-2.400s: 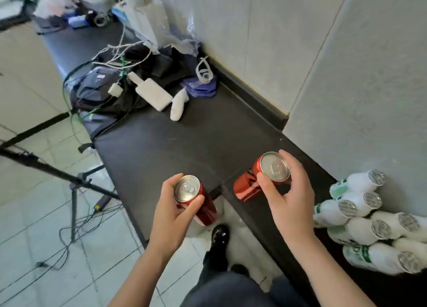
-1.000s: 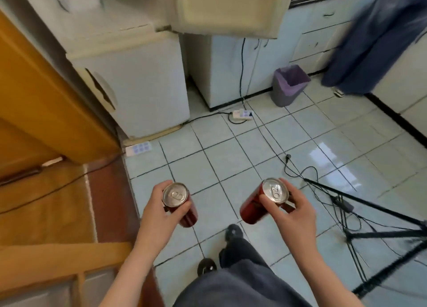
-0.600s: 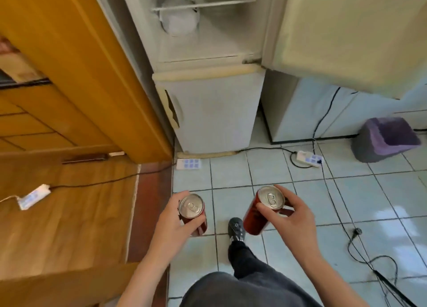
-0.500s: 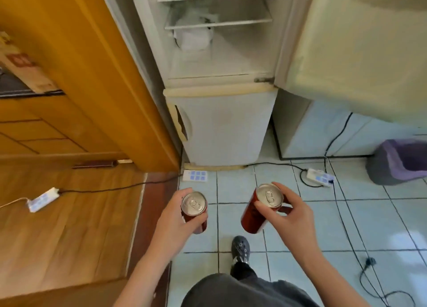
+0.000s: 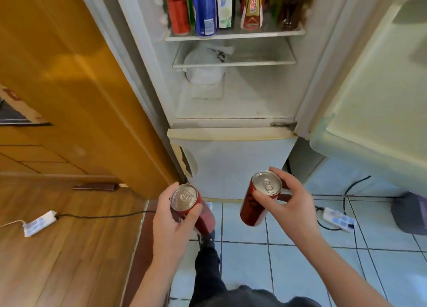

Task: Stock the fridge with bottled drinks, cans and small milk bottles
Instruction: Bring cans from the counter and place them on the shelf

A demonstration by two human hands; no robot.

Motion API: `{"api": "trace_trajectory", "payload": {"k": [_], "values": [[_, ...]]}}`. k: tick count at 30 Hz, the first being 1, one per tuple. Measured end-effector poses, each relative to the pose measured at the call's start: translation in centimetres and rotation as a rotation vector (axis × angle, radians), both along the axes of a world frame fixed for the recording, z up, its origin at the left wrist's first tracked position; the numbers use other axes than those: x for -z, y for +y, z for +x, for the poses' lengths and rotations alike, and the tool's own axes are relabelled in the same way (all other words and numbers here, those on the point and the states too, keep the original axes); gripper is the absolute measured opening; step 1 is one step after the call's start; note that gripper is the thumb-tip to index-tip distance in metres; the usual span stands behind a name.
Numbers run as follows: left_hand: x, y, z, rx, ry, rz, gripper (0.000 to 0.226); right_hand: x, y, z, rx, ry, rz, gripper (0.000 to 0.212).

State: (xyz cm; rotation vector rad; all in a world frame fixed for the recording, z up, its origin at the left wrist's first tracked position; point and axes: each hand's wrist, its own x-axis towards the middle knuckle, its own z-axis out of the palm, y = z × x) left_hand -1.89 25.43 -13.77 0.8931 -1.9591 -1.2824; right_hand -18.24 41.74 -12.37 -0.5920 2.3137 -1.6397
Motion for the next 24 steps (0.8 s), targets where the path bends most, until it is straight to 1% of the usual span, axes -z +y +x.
{"api": "trace_trajectory", "payload": {"k": [2,4,7,11,15,19,24], "values": [[-0.5,-2.2,-2.6,-0.005,0.058,0.006,0.05,-1.1,-1.7,-1.5,0.03,0.014,-0.054,0.059],[-1.2,-4.6,-5.4,0.025,0.118,0.01,0.051,-2.4,-3.6,-3.2,0.042,0.041,-0.082,0.054],[-2.9,-8.8,-9.6,0.068,0.197,-0.01,0.051,-4.4,-6.9,-5.8,0.058,0.079,-0.112,0.053],[-5.6,-14.3,-15.1,0.13,0.237,0.003,0.052,-6.7,-11.7,-9.2,0.112,0.097,-0.154,0.052],[-8.7,-19.4,-19.4,0.197,0.285,-0.071,0.047,-8.5,-16.2,-12.4,0.185,0.108,-0.186,0.046],[-10.8,-23.1,-22.8,0.182,0.309,-0.106,0.048,-10.5,-19.8,-15.3,0.204,0.126,-0.239,0.047],[-12.4,-25.3,-26.2,0.076,0.327,-0.196,0.041,-12.5,-22.4,-18.6,0.173,0.184,-0.302,0.049]]}}
